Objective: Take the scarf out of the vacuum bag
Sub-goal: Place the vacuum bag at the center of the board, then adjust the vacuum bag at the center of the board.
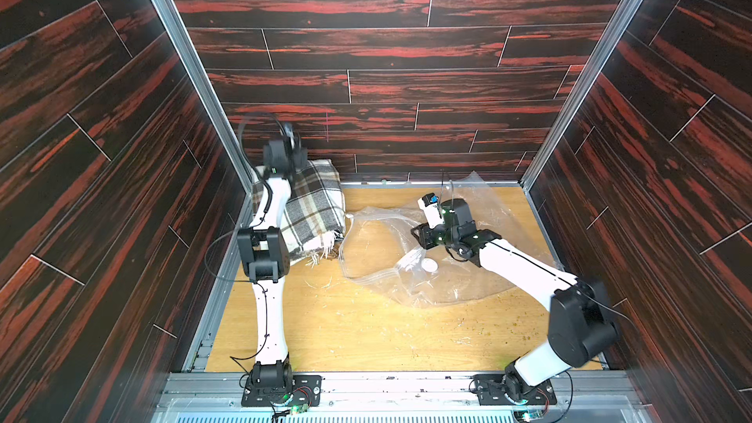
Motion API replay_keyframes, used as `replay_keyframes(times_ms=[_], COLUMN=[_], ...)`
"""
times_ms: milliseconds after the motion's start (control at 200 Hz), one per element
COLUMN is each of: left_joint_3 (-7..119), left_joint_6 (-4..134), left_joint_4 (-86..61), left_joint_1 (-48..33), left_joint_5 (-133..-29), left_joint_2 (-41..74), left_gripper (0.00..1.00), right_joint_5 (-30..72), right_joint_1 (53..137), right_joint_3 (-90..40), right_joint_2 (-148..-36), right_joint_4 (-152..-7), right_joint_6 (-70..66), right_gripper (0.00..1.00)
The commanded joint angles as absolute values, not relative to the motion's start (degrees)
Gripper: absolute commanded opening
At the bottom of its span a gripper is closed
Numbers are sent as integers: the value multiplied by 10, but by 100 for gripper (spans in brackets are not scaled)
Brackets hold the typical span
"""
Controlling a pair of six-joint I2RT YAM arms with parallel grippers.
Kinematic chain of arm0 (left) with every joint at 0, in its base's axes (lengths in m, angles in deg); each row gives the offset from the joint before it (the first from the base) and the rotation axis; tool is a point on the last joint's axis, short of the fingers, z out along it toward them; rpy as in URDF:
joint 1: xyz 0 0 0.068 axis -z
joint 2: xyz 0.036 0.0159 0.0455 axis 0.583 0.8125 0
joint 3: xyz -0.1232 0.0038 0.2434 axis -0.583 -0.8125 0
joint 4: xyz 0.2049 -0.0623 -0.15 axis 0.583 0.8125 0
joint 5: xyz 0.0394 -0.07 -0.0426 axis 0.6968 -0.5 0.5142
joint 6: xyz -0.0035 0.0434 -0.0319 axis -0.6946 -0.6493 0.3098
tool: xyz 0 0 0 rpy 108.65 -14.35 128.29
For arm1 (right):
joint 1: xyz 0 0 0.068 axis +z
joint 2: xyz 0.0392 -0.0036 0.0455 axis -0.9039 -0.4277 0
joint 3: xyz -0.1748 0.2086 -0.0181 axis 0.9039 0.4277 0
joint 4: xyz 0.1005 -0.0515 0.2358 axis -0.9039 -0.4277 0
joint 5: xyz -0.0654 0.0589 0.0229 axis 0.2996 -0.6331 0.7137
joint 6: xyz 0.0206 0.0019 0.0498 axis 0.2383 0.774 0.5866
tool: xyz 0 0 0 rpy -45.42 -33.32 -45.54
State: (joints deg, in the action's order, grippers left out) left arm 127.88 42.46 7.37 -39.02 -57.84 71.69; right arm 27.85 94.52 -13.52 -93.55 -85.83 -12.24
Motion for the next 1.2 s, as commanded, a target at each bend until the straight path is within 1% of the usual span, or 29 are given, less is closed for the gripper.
replay_keyframes(times_ms=[0, 40, 60, 120, 180, 210, 296, 331, 401, 481, 581, 696, 737, 842, 892, 1037, 1197], left_joint_3=[1358, 1325, 1298, 1188, 1099, 1029, 819, 750, 661, 612, 580, 570, 571, 591, 605, 684, 732], left_joint_6=[628, 679, 700, 778, 823, 828, 847, 862, 888, 897, 913, 936, 945, 943, 944, 909, 901], left_joint_4=[282, 286, 277, 224, 218, 203, 107, 65, 27, 23, 22, 18, 17, 40, 50, 141, 177], left_joint_1=[-394, -394, -395, -390, -373, -356, -299, -278, -240, -189, -123, -60, -45, -16, -10, 6, 8], left_joint_5=[-610, -666, -708, -808, -857, -863, -834, -827, -835, -833, -833, -838, -845, -835, -841, -842, -827], left_joint_2=[620, 591, 575, 531, 484, 451, 341, 298, 246, 204, 173, 176, 186, 214, 231, 288, 337], left_gripper=[100, 100, 100, 100, 100, 100, 100, 100, 100, 100, 100, 100, 97, 97, 97, 96, 96], right_joint_5=[187, 162, 151, 136, 121, 127, 158, 174, 203, 184, 137, 84, 92, 99, 98, 97, 109], right_joint_1=[951, 951, 951, 951, 949, 946, 920, 901, 846, 755, 653, 591, 584, 575, 571, 569, 567], right_joint_3=[-145, -144, -144, -144, -131, -124, -122, -124, -142, -157, -159, -138, -134, -119, -115, -134, -169], right_joint_2=[-905, -898, -895, -884, -863, -849, -815, -802, -790, -798, -823, -859, -872, -906, -928, -1003, -1074], right_joint_4=[-851, -849, -849, -849, -832, -823, -827, -836, -874, -902, -908, -858, -847, -801, -778, -738, -723], right_joint_6=[-140, -138, -137, -132, -118, -108, -69, -51, -1, 64, 127, 160, 158, 164, 172, 176, 190], right_gripper=[73, 83, 86, 91, 94, 96, 96, 96, 96, 96, 96, 96, 96, 96, 96, 96, 96])
